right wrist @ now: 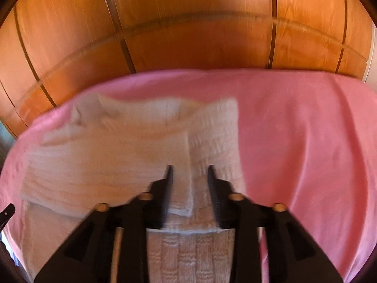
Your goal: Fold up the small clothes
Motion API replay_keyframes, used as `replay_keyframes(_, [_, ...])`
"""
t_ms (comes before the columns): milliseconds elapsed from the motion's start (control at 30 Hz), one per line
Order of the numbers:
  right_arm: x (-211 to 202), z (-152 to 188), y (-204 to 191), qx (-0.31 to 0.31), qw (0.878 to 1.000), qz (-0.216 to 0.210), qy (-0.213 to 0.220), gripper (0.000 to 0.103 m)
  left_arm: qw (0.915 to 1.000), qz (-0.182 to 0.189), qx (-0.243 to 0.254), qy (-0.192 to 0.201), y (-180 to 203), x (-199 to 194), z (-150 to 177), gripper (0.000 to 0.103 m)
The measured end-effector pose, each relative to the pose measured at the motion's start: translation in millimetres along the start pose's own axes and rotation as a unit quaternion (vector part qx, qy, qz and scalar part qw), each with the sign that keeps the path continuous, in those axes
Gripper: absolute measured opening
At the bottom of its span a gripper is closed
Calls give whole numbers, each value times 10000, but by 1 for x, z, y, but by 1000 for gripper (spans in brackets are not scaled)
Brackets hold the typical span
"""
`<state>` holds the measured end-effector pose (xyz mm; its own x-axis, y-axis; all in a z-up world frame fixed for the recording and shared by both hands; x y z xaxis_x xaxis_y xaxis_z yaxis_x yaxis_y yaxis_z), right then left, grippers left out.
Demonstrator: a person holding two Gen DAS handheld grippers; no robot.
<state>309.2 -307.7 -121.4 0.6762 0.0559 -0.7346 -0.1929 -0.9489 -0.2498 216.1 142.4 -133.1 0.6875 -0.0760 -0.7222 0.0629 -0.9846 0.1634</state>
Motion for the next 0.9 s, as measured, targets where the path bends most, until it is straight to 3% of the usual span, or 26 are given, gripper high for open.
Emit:
replay_keyframes(67, [-14, -4, -13, -118, 9996, -229, 75, 32, 9988, 377, 293, 134, 29, -2, -12, 32])
replay_keyframes(100, [-14, -5, -24, -160, 9993, -326, 61, 33, 9978, 474, 416, 186, 42, -1, -16, 38])
replay_keyframes(233, [4, 5, -54, -527, 9975, -453, -104, 47, 9943, 567, 866, 238, 75, 24, -32, 41])
replay_keyframes(367, [39, 26, -43, -581, 9972, -154, -450, 50, 9933, 408, 1026, -346, 73, 70, -19, 41])
replay_keyframes(433, [49, 30, -39, -567, 9975, -281, -310, 52, 9919, 357, 1042, -638, 60, 91, -1, 41])
replay_keyframes(567, [55, 32, -40, -569, 9974, -407, -156, 54, 9922, 525, 1019, -486, 56, 92, 1, 41])
replay_keyframes(733, [54, 33, -44, -625, 9974, -358, -88, 55, 9930, 146, 1104, -388, 61, 81, -3, 41])
replay_keyframes(900, [53, 33, -44, -646, 9974, -322, -61, 56, 9939, 51, 1099, -27, 66, 47, -2, 55])
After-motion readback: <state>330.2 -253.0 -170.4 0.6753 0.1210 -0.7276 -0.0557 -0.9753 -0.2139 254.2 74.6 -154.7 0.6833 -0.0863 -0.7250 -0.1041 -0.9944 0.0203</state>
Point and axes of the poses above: each gripper's, at about its wrist camera, not at the fingertips, and x roughly the way its jaws point, y to its right, z to its underside, the point moved 10 cm from there along x, roughly the way its jaws point, and after that the axes turned 9 degrees about x, right-handed, at the moved point
